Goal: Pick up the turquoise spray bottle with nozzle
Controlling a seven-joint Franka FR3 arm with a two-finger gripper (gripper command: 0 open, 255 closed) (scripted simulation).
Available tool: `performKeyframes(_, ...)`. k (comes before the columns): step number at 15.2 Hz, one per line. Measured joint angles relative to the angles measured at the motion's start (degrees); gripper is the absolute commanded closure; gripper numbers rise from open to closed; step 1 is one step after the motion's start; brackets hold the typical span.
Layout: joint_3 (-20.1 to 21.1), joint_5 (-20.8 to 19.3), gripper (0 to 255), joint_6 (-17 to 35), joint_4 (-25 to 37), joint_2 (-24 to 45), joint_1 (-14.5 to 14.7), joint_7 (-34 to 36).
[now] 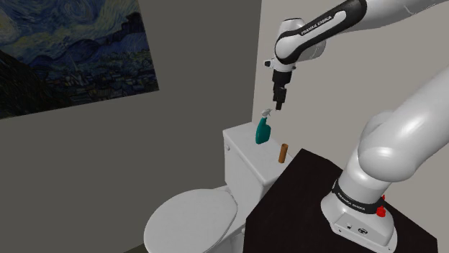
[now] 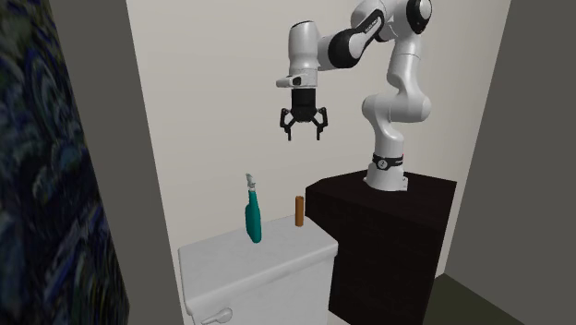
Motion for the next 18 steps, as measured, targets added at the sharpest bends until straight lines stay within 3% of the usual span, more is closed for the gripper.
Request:
performKeyframes(4,-4.5,2.6,0,5.6,3.8,9.5,1.5,-10.8)
performKeyframes(9,-7.5,10.0,0,10.3,11.0,22.6,1.9,-25.8)
performKeyframes(15,-5.2,19.8,0,11.9,23.0,38.1,-2.2,-42.3)
performKeyframes(18,-4.0,21.5,0,12.9,24.8,41.2,-3.4,-45.0)
